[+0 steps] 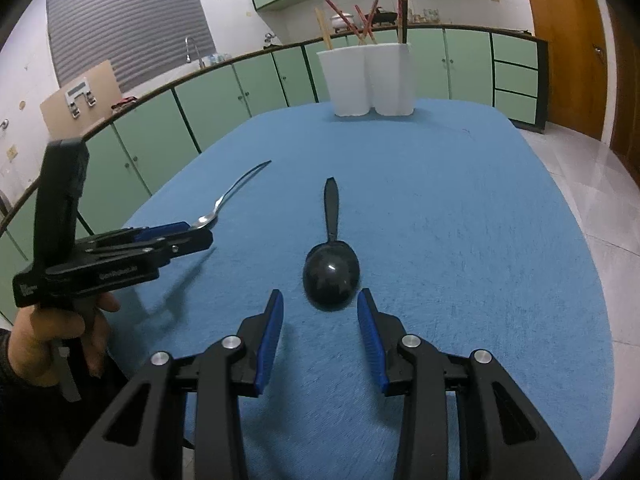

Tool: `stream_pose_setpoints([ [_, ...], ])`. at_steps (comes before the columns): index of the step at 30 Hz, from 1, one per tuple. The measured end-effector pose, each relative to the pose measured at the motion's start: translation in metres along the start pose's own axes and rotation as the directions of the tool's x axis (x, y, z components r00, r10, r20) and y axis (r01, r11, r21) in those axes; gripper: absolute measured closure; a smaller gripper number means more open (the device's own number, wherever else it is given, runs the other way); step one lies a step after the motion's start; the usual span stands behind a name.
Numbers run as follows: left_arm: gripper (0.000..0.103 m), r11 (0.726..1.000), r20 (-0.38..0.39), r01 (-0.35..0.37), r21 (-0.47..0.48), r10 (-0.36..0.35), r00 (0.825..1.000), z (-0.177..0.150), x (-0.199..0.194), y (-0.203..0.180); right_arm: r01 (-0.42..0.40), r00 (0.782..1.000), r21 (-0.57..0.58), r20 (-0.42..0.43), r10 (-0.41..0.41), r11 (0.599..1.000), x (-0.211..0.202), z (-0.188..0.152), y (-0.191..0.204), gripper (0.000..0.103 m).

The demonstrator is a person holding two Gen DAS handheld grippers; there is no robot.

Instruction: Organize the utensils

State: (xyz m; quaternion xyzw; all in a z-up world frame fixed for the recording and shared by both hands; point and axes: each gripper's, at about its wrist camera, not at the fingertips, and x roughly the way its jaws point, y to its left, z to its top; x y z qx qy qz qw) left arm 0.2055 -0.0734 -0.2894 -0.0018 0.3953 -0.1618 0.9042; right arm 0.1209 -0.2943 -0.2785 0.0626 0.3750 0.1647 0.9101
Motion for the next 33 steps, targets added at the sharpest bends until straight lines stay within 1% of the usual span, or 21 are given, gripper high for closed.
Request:
stream_pose_setpoints([
  [4,0.054,1.000,0.017,-0.017,-0.002,0.017,1.000,-0.002,-0.001,0.000,-0.004,1.000,0.001,0.001,0.004,1.000,0.006,0.007,-0.001,0.065],
  [5,0.056,1.000,0.022,-0.026,0.006,0.025,0.999,-0.002,-0.002,0.000,0.001,1.000,-0.004,-0.001,-0.001,1.000,0.007,0.007,0.000,0.065],
  [6,0.059,1.000,0.025,-0.028,0.008,0.028,0.999,-0.003,-0.002,0.001,0.005,1.000,-0.013,-0.009,-0.005,1.000,0.011,0.008,0.000,0.065],
  [8,0.070,0.999,0.035,-0.040,0.012,0.040,0.999,-0.005,-0.003,0.003,0.027,1.000,-0.057,-0.014,-0.028,0.998,0.016,0.008,0.004,0.065],
  [10,0.077,0.999,0.040,-0.041,0.002,0.041,0.998,-0.004,-0.003,0.007,0.035,0.999,-0.085,-0.011,-0.036,0.996,0.017,0.009,0.007,0.065],
  [11,0.078,0.999,0.040,-0.039,0.003,0.039,0.998,-0.004,-0.003,0.008,0.033,0.999,-0.087,-0.010,-0.034,0.996,0.016,0.009,0.006,0.065],
  [14,0.078,0.999,0.040,-0.037,0.016,0.036,0.999,-0.003,-0.003,0.007,-0.021,1.000,0.000,-0.009,0.021,1.000,0.015,0.010,-0.007,0.067],
  [15,0.078,0.999,0.041,-0.036,0.018,0.036,0.999,-0.003,-0.003,0.006,-0.055,0.998,0.058,-0.004,0.056,0.997,0.014,0.010,-0.016,0.067],
  [18,0.079,0.999,0.045,-0.035,0.019,0.034,0.998,-0.002,-0.004,0.006,-0.165,0.986,0.227,0.015,0.166,0.960,0.016,0.010,-0.041,0.067],
  [19,0.079,0.999,0.049,-0.033,0.020,0.032,0.998,-0.002,-0.006,0.006,-0.198,0.980,0.278,0.023,0.199,0.940,0.016,0.010,-0.048,0.067],
  [20,0.079,0.999,0.053,-0.032,0.022,0.030,0.998,-0.001,-0.007,0.007,-0.209,0.977,0.299,0.026,0.211,0.931,0.016,0.010,-0.052,0.067],
  [21,0.079,0.999,0.056,-0.031,0.026,0.030,0.998,-0.001,-0.008,0.007,-0.178,0.984,0.267,0.020,0.179,0.947,0.015,0.011,-0.049,0.067],
  [22,0.079,0.999,0.060,-0.031,0.030,0.030,0.998,0.000,-0.011,0.007,-0.143,0.990,0.210,0.010,0.144,0.967,0.013,0.013,-0.043,0.067],
  [23,0.079,0.999,0.060,-0.030,0.029,0.028,0.998,0.000,-0.012,0.007,-0.131,0.991,0.179,0.001,0.133,0.975,0.013,0.014,-0.038,0.066],
  [25,0.079,0.999,0.067,-0.026,0.032,0.024,0.997,0.002,-0.016,0.007,-0.106,0.994,0.122,-0.010,0.108,0.987,0.013,0.014,-0.027,0.066],
  [27,0.079,0.999,0.080,-0.025,0.034,0.022,0.997,0.004,-0.022,0.007,-0.028,0.999,-0.022,-0.020,0.028,0.999,0.012,0.012,-0.006,0.065],
  [28,0.079,0.999,0.085,-0.023,0.033,0.020,0.996,0.006,-0.025,0.007,-0.003,1.000,-0.072,-0.020,0.002,0.997,0.012,0.011,0.000,0.063],
  [29,0.079,0.999,0.093,-0.021,0.031,0.018,0.996,0.007,-0.029,0.007,0.028,0.999,-0.127,-0.018,-0.031,0.991,0.013,0.009,0.007,0.058],
  [30,0.079,0.999,0.105,-0.021,0.031,0.018,0.994,0.009,-0.034,0.007,0.064,0.998,-0.186,-0.009,-0.067,0.981,0.015,0.006,0.015,0.055],
  [31,0.079,0.999,0.111,-0.020,0.032,0.016,0.994,0.011,-0.037,0.008,0.091,0.995,-0.238,-0.009,-0.096,0.967,0.018,0.004,0.022,0.053],
  [33,0.079,0.999,0.125,-0.019,0.036,0.014,0.992,0.014,-0.042,0.008,0.120,0.992,-0.287,0.007,-0.123,0.950,0.020,0.002,0.029,0.053],
])
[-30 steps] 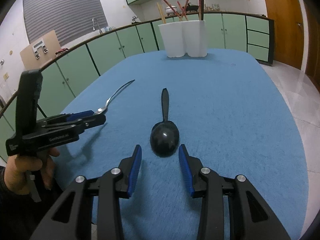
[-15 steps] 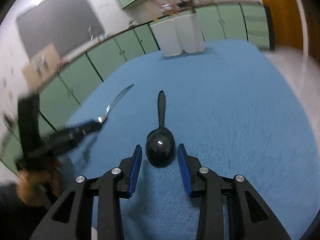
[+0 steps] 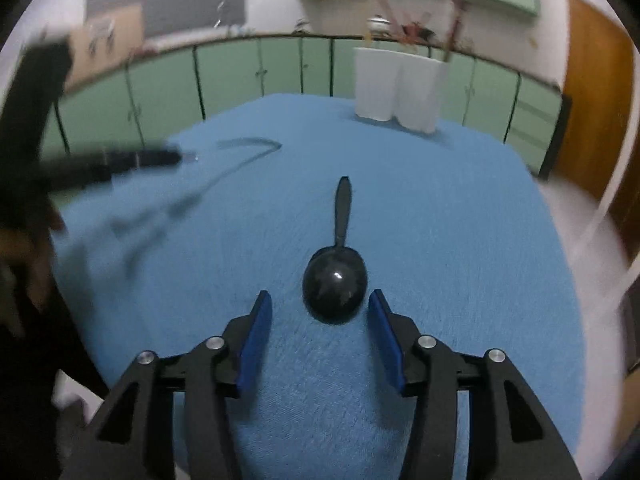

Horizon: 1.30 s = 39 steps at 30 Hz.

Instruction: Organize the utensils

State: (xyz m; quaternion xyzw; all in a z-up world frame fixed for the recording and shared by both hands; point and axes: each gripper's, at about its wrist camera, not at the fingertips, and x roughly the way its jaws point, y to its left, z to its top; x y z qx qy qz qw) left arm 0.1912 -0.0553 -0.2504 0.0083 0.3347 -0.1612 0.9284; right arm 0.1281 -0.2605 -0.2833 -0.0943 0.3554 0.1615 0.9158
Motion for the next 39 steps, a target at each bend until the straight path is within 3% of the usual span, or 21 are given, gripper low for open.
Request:
stream_pose_setpoints([
  [3,0.079,1.000,0.002,0.004,-0.002,-0.004,1.000,0.003,0.000,0.000,-0.002,1.000,-0.006,-0.004,0.002,1.000,0.002,0.003,-0.002,0.060],
  [4,0.079,1.000,0.003,0.005,-0.001,-0.005,1.000,0.003,-0.001,0.001,-0.025,1.000,0.031,-0.010,0.025,0.999,0.002,0.005,-0.009,0.068],
  [6,0.079,1.000,-0.001,0.015,-0.002,-0.015,1.000,0.004,-0.001,0.000,-0.086,0.996,0.152,-0.023,0.091,0.985,0.005,0.003,-0.027,0.069],
  [8,0.079,1.000,-0.011,0.022,0.002,-0.022,1.000,0.003,0.000,-0.002,-0.161,0.986,0.307,0.000,0.169,0.938,0.005,-0.001,-0.050,0.070],
  [12,0.079,0.999,-0.046,0.031,0.010,-0.030,0.998,-0.008,0.005,-0.002,-0.218,0.973,0.462,0.036,0.227,0.860,0.007,-0.006,-0.077,0.070],
  [15,0.079,1.000,-0.051,0.029,0.008,-0.029,0.998,-0.014,0.003,-0.001,-0.161,0.985,0.395,0.006,0.173,0.904,0.007,0.000,-0.073,0.070],
  [19,0.079,1.000,-0.043,0.027,0.003,-0.027,0.999,-0.013,0.001,0.001,-0.061,0.997,0.164,-0.029,0.067,0.985,0.005,0.010,-0.044,0.069],
  [25,0.079,0.999,-0.036,0.038,0.006,-0.038,0.999,-0.010,0.002,0.000,0.002,0.999,-0.048,-0.042,-0.004,0.999,0.011,0.014,-0.020,0.069],
  [27,0.079,0.999,-0.034,0.040,0.007,-0.040,0.999,-0.010,0.002,0.000,-0.041,0.998,-0.023,-0.058,0.040,0.999,0.016,0.018,-0.026,0.075],
  [28,0.079,0.999,-0.034,0.040,0.006,-0.039,0.999,-0.010,0.002,0.001,-0.069,0.996,0.009,-0.063,0.070,0.998,0.017,0.021,-0.031,0.082],
  [29,0.079,0.999,-0.032,0.040,0.003,-0.040,0.999,-0.010,0.002,0.001,-0.096,0.993,0.044,-0.060,0.099,0.994,0.016,0.022,-0.035,0.098],
  [30,0.079,0.999,-0.030,0.040,0.002,-0.040,0.999,-0.009,0.002,0.002,-0.116,0.991,0.068,-0.054,0.120,0.991,0.015,0.023,-0.038,0.103],
  [34,0.079,0.999,-0.032,0.040,-0.008,-0.040,0.999,-0.011,0.001,0.007,-0.193,0.978,0.124,-0.058,0.201,0.973,0.011,0.025,-0.040,0.103],
  [36,0.079,0.999,-0.036,0.040,-0.001,-0.040,0.999,-0.012,0.002,0.007,-0.160,0.985,0.106,-0.051,0.167,0.981,0.013,0.027,-0.036,0.098],
  [38,0.079,0.999,-0.040,0.038,-0.002,-0.039,0.998,-0.012,0.003,0.008,-0.154,0.986,0.108,-0.048,0.160,0.982,0.018,0.032,-0.034,0.074],
  [39,0.079,0.999,-0.040,0.037,-0.002,-0.037,0.998,-0.011,0.003,0.008,-0.147,0.987,0.117,-0.044,0.153,0.982,0.020,0.033,-0.034,0.072],
])
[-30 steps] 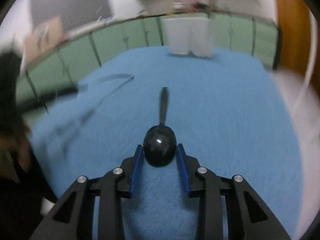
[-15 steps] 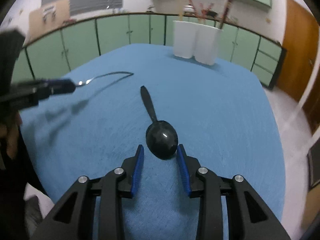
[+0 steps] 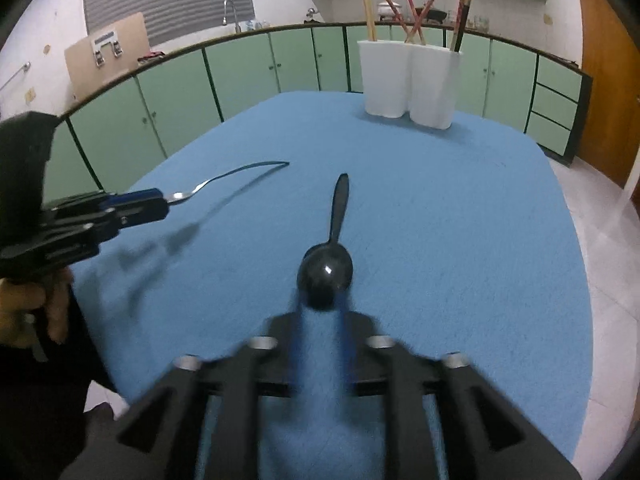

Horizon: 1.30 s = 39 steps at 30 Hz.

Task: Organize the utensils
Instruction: 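Grasp the black spoon with the right tool while the left tool holds the silver spoon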

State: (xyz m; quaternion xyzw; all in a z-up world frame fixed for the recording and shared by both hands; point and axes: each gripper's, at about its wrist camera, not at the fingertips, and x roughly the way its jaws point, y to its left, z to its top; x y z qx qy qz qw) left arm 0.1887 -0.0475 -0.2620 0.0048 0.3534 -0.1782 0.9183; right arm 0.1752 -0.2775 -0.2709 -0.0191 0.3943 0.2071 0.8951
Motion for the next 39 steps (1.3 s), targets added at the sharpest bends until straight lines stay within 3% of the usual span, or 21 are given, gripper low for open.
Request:
stream_pose_setpoints([
  [4,0.080,1.000,0.003,-0.003,0.005,0.003,1.000,0.004,0.001,-0.001,0.001,1.000,0.006,-0.008,-0.001,1.000,0.019,0.007,0.005,0.051],
  [5,0.080,1.000,0.005,-0.003,0.005,0.003,1.000,0.004,0.002,-0.001,0.008,1.000,-0.003,-0.027,-0.008,1.000,0.023,0.007,0.007,0.051],
  [6,0.080,1.000,0.004,-0.002,0.004,0.002,1.000,0.005,0.003,0.000,0.015,0.999,-0.008,-0.031,-0.015,1.000,0.024,0.006,0.006,0.052],
  [7,0.080,1.000,0.004,-0.002,0.004,0.002,1.000,0.005,0.003,0.000,0.014,1.000,-0.006,-0.026,-0.014,1.000,0.022,0.007,0.006,0.058],
  [8,0.080,1.000,0.008,-0.001,0.002,0.001,1.000,0.005,0.002,-0.001,0.002,1.000,-0.001,-0.029,-0.002,1.000,0.021,0.007,0.005,0.070],
  [9,0.080,1.000,0.016,0.000,0.003,0.000,1.000,0.007,0.001,-0.001,0.011,0.999,-0.006,-0.032,-0.012,1.000,0.020,0.008,0.004,0.072],
  [17,0.080,1.000,0.064,0.010,0.009,-0.010,0.998,0.019,-0.014,-0.003,-0.031,0.999,0.009,0.030,0.031,0.999,-0.014,0.019,0.004,0.072],
  [21,0.080,1.000,0.070,0.011,0.016,-0.012,0.997,0.023,-0.017,-0.004,-0.003,1.000,-0.125,-0.022,0.000,0.992,-0.008,0.023,0.023,0.072],
  [25,0.080,1.000,0.076,0.011,0.018,-0.013,0.997,0.024,-0.019,-0.005,-0.027,1.000,-0.142,0.008,0.028,0.990,-0.006,0.031,0.029,0.075],
  [29,0.080,1.000,0.090,0.008,0.023,-0.010,0.996,0.029,-0.022,-0.003,-0.054,0.999,-0.075,0.000,0.054,0.996,-0.009,0.041,0.019,0.078],
  [34,0.080,1.000,0.093,0.014,0.014,-0.015,0.996,0.028,-0.023,-0.001,0.006,0.997,0.006,-0.076,-0.006,1.000,-0.006,0.001,0.013,0.078],
  [36,0.080,1.000,0.085,0.020,0.010,-0.021,0.996,0.025,-0.021,-0.001,0.048,0.996,-0.033,-0.068,-0.050,0.998,-0.001,-0.014,0.022,0.078],
  [39,0.080,1.000,0.069,0.024,0.013,-0.024,0.997,0.022,-0.018,-0.002,0.181,0.983,-0.196,0.014,-0.182,0.964,0.004,-0.019,0.045,0.072],
])
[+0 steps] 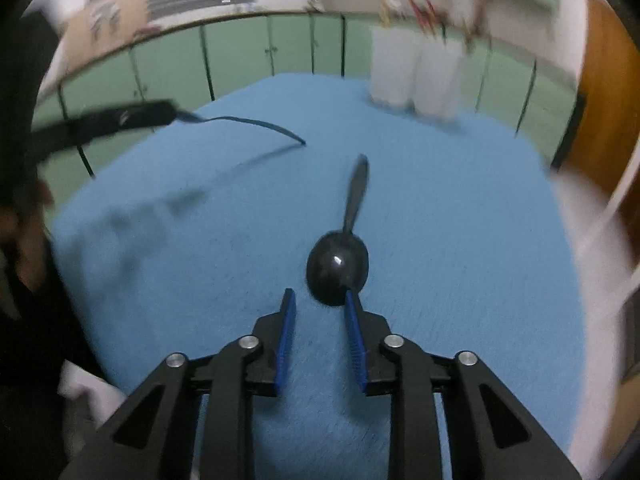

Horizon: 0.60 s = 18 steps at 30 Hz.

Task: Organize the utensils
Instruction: 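Grasp the black spoon with the right tool while the left tool holds the silver spoon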

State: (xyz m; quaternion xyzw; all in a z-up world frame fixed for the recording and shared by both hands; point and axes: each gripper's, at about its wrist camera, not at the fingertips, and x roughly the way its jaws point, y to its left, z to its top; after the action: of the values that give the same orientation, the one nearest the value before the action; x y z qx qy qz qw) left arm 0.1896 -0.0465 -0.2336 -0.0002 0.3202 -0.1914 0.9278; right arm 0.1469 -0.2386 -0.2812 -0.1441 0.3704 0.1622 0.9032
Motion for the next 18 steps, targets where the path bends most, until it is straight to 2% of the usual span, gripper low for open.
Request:
stream_pose_setpoints([
  [2,0.080,1.000,-0.006,-0.001,0.005,0.001,1.000,0.000,0.000,0.000,0.075,0.997,-0.054,0.014,-0.074,0.996,0.001,0.005,0.007,0.067],
  [4,0.080,1.000,-0.005,-0.005,0.010,0.005,1.000,0.001,-0.001,0.000,0.099,0.994,-0.094,0.045,-0.095,0.991,-0.004,0.011,0.014,0.067],
  [7,0.080,1.000,-0.009,-0.007,0.004,0.007,1.000,0.001,0.001,0.002,0.088,0.996,-0.132,0.016,-0.086,0.987,0.009,0.012,0.021,0.068],
  [11,0.080,1.000,-0.007,-0.003,0.002,0.003,1.000,0.002,0.001,0.001,0.083,0.996,-0.078,0.014,-0.082,0.994,0.014,0.013,0.009,0.068],
  [13,0.080,1.000,-0.006,0.000,0.005,0.000,1.000,0.002,0.001,0.000,0.055,0.998,-0.031,0.001,-0.055,0.998,0.015,0.013,0.003,0.068],
  [18,0.080,1.000,-0.011,0.004,-0.006,-0.004,1.000,0.002,0.004,0.001,0.030,1.000,-0.007,-0.004,-0.030,1.000,0.014,0.014,-0.004,0.069],
])
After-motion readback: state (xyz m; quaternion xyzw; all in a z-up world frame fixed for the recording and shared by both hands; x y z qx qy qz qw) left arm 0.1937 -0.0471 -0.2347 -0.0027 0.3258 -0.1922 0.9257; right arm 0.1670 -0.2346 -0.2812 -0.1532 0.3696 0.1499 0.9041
